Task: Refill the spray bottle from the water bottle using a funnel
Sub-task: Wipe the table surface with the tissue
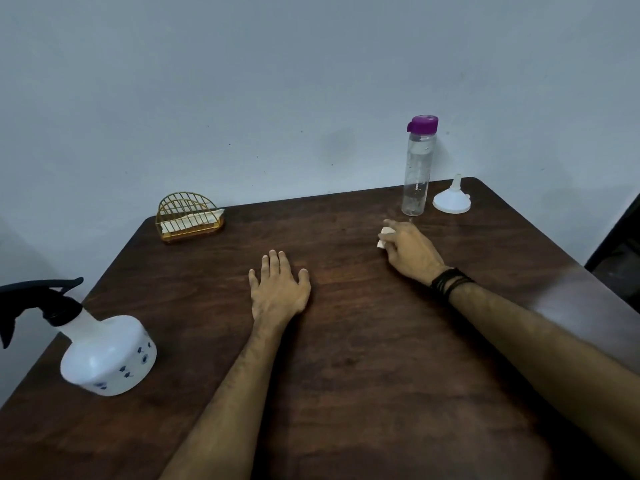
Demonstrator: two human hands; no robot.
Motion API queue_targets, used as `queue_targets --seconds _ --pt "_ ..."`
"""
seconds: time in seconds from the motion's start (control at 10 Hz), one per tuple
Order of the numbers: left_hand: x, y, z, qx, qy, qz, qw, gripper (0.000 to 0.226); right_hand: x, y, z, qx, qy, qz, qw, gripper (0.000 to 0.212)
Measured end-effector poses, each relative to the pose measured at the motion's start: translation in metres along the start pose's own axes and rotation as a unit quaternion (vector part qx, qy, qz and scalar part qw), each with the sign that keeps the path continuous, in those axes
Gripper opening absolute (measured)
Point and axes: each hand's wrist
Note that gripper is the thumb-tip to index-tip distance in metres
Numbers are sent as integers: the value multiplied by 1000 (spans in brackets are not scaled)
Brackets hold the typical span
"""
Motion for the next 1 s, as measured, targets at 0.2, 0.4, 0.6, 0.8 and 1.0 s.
queue_targets --seconds 0.2,0.4,0.6,0.8,1.0 --pt "0 -1 0 -2 0 2 1000 72 -12 -4 8 34 40 54 997 27" --pt "2 -2 -2 -8 -4 -3 1000 72 -4 38 52 -58 -20 170 984 71" --pt "-2 3 1 -4 -6 6 1000 72 -1 -12 51 7 -7 198 980 81" --pt "-1 6 1 -9 -5 -1 1000 72 -13 -7 13 123 14 180 976 100" --pt "2 5 -4 -13 -5 -13 1000 72 -11 32 54 49 -11 192 980 104"
Point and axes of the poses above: each hand's wrist, its own y-axis away from the middle knuckle, its own x-axis out of the palm, z = x × y, and after that the axes turned 4 degrees about y, right-handed
